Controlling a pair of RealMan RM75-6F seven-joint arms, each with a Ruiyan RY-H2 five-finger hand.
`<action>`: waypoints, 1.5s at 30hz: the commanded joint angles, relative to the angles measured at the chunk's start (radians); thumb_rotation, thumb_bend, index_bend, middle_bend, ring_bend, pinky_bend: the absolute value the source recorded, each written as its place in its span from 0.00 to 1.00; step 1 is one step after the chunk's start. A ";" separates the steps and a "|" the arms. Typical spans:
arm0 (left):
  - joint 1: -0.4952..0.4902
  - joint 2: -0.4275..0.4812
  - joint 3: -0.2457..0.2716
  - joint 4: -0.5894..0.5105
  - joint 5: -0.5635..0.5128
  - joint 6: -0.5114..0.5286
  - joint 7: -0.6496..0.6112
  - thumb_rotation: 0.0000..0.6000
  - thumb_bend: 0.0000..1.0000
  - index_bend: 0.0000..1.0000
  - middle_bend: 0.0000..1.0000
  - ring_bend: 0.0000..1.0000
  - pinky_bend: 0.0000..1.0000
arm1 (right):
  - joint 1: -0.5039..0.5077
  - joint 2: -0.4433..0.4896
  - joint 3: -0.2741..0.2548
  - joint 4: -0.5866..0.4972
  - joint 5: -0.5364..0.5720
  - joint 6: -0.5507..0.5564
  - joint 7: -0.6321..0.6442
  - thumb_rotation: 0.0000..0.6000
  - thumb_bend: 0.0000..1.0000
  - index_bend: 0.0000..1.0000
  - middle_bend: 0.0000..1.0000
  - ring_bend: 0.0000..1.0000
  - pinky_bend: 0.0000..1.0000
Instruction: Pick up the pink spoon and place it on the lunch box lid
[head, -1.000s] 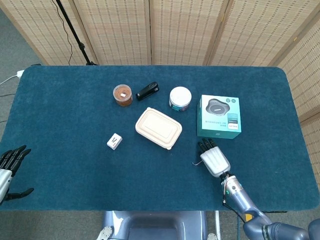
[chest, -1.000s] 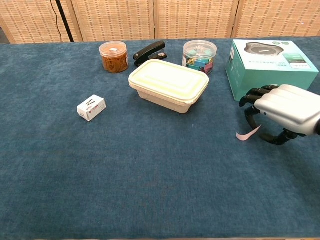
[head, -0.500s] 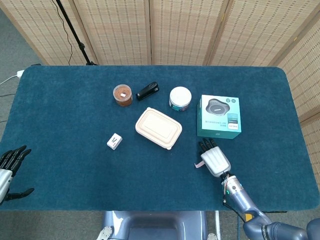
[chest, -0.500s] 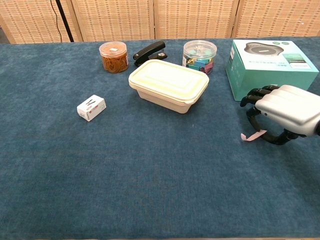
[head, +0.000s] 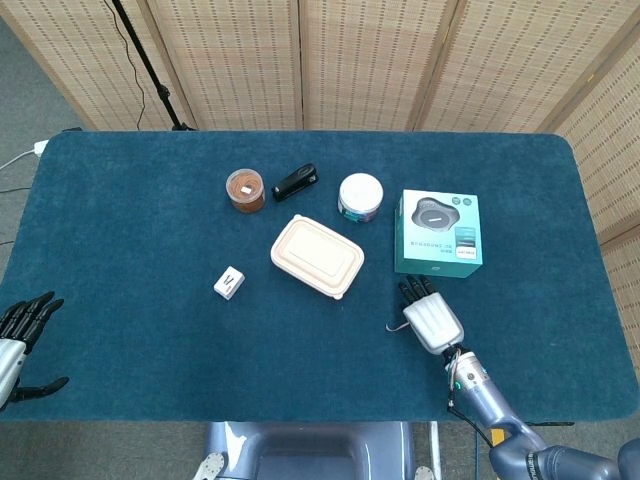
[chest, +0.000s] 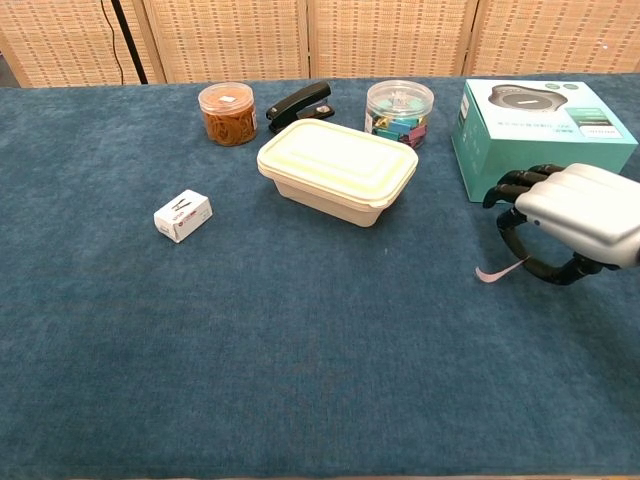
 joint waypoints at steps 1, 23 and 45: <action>0.000 0.000 0.000 0.000 0.001 0.000 0.002 1.00 0.00 0.00 0.00 0.00 0.00 | 0.000 0.004 0.000 -0.005 -0.004 0.004 0.003 1.00 0.47 0.57 0.19 0.12 0.13; 0.001 0.004 0.004 0.003 0.008 0.004 -0.010 1.00 0.00 0.00 0.00 0.00 0.00 | 0.016 0.104 0.056 -0.197 -0.058 0.096 -0.043 1.00 0.56 0.59 0.19 0.12 0.13; -0.007 0.014 0.008 0.013 0.008 -0.008 -0.046 1.00 0.00 0.00 0.00 0.00 0.00 | 0.230 -0.193 0.248 0.006 0.008 0.109 -0.426 1.00 0.58 0.59 0.17 0.12 0.12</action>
